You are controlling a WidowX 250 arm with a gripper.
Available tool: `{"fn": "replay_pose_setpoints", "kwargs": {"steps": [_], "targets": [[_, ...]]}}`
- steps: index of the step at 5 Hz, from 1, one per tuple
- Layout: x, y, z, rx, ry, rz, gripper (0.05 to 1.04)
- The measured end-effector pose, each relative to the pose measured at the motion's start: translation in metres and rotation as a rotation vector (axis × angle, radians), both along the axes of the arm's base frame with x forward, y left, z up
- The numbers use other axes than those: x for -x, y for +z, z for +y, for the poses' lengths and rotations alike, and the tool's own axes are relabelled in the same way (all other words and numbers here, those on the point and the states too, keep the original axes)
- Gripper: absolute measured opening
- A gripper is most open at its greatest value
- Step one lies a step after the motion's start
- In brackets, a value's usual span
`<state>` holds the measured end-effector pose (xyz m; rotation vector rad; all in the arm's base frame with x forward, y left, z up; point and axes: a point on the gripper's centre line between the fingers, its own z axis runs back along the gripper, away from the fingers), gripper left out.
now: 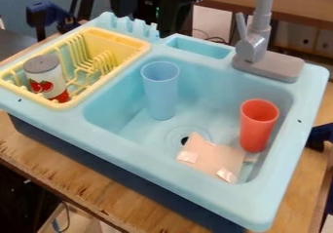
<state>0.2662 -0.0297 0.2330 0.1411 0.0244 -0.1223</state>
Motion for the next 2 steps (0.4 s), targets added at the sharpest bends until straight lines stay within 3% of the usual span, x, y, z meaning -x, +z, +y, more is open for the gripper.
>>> {"fn": "replay_pose_setpoints", "kwargs": {"steps": [1,2], "targets": [[-0.001,-0.009,-0.001,0.002,-0.001,0.032,1.005],[-0.023,-0.029,-0.013,0.052,-0.029,0.031,1.005]]}}
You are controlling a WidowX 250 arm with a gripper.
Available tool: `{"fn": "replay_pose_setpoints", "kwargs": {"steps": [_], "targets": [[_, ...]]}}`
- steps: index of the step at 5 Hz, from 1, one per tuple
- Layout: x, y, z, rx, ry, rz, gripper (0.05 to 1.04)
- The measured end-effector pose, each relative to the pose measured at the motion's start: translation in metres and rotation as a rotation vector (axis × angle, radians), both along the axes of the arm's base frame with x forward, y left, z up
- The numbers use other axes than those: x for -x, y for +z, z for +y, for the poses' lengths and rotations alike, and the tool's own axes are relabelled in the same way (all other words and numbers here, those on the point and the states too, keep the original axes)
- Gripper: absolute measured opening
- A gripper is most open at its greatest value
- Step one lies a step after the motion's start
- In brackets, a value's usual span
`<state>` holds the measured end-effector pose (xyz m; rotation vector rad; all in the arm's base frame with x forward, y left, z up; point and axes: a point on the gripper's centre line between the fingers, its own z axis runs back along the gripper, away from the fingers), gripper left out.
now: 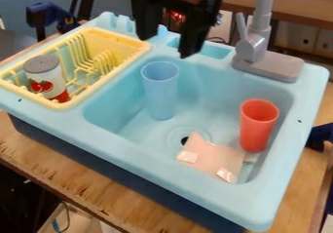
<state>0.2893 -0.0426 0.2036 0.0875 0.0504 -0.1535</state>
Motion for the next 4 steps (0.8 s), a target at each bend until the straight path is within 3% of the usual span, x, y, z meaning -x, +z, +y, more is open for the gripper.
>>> {"fn": "replay_pose_setpoints", "kwargs": {"steps": [1,2,4], "targets": [[-0.016,-0.008,-0.007,0.062,0.007,-0.038,1.005],[-0.033,-0.019,-0.01,0.083,0.038,-0.075,1.005],[-0.042,-0.043,-0.009,0.053,0.053,0.008,1.005]]}}
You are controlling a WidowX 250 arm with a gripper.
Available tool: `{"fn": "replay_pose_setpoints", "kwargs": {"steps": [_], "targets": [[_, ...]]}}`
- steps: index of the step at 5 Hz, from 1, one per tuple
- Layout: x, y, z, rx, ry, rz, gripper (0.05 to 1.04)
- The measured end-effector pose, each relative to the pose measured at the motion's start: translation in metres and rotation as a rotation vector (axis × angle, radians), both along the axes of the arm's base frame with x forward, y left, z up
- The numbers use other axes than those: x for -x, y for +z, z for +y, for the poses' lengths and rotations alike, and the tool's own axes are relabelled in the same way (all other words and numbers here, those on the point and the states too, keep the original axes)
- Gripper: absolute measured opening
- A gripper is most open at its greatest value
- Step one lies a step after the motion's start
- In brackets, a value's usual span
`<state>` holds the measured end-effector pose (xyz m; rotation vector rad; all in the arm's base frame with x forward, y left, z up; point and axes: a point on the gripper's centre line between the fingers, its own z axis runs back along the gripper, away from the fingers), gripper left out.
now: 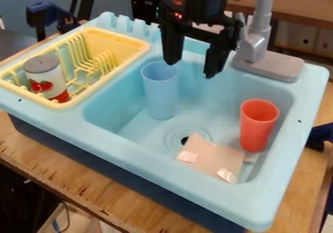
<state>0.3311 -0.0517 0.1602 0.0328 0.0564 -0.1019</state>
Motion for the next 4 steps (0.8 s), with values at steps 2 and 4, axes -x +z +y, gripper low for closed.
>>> {"fn": "replay_pose_setpoints", "kwargs": {"steps": [2,4], "targets": [[-0.001,-0.008,0.005,-0.038,0.005,0.023,1.005],[-0.002,-0.016,0.013,-0.061,0.034,0.038,1.005]]}}
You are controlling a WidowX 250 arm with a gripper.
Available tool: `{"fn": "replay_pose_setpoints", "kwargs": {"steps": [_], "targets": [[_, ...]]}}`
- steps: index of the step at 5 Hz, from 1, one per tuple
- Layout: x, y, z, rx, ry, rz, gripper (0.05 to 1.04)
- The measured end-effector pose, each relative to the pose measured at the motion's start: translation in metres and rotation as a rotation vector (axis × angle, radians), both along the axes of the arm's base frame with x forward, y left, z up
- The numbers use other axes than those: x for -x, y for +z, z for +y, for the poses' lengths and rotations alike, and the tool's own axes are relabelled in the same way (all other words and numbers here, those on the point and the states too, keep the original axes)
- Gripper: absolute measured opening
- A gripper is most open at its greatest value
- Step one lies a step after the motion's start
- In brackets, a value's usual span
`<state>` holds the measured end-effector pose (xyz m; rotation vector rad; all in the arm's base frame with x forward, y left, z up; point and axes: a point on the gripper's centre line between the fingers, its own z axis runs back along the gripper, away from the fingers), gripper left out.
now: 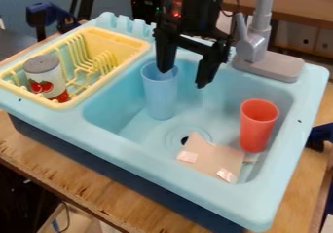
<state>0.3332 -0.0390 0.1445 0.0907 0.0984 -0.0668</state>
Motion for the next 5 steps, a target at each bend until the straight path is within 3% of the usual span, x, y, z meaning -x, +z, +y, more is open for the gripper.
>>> {"fn": "replay_pose_setpoints", "kwargs": {"steps": [2,3,5], "targets": [[0.0011,-0.0055,0.0055,-0.006,0.022,0.003,1.005],[0.003,-0.0088,0.0063,-0.013,0.041,0.011,0.948],[0.0085,-0.015,0.0073,-0.016,0.05,0.036,0.367]]}}
